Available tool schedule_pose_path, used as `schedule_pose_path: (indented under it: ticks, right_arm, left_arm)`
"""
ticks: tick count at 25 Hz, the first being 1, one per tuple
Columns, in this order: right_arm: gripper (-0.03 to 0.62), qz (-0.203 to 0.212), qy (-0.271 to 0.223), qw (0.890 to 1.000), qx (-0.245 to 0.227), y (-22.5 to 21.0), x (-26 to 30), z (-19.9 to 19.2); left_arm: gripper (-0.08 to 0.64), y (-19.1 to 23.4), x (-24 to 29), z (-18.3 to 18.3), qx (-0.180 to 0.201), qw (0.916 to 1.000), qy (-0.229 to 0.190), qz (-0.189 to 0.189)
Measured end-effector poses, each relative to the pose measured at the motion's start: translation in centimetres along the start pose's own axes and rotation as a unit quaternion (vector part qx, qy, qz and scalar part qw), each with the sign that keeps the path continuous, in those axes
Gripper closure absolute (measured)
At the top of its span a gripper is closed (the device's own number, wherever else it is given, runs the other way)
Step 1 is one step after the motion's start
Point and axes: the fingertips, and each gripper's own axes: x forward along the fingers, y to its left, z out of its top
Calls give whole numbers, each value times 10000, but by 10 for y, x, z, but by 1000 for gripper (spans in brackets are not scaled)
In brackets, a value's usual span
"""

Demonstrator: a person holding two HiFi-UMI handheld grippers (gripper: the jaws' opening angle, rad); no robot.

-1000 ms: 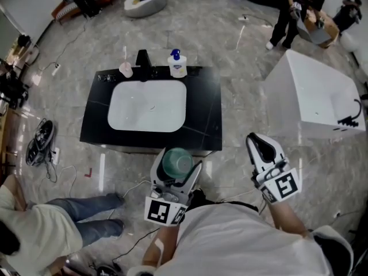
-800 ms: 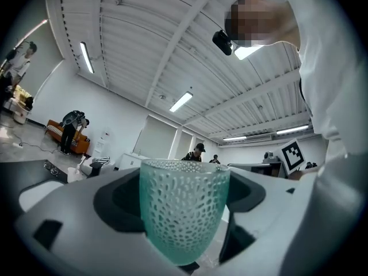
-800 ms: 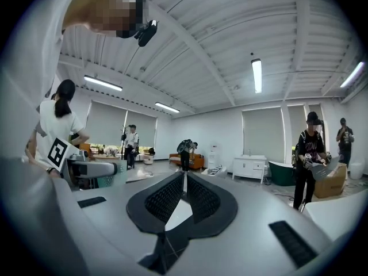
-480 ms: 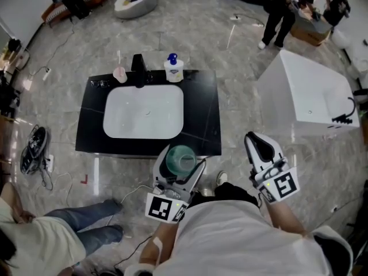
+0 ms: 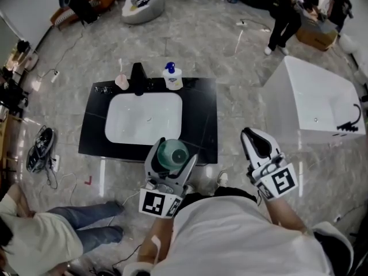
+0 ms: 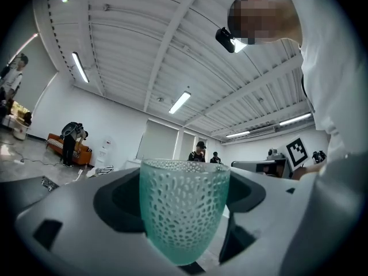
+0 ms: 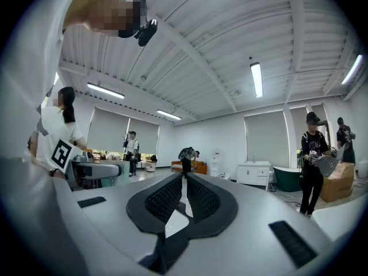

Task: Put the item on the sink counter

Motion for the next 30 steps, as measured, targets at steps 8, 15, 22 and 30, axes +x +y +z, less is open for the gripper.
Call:
schedule_pose_path:
  ticks: [8,15,22,30]
  right_arm:
    - [541,189,-8,9998,0,-26,1,-2]
    - [541,428,29,9991,45,-29,8,-6]
    - [541,509,93,9986,90,-30,7,-10]
    - [541,330,297,9990,80,-40,-4,-18]
  left_arm:
    - [175,-7,19,-4,63,9996,-51,268]
    - [175,1,25,-7,142,9986,20,503]
    - [175,11,34,-18,229,9979,117,595]
    - [175,17,50,-35,222,9983,223,482]
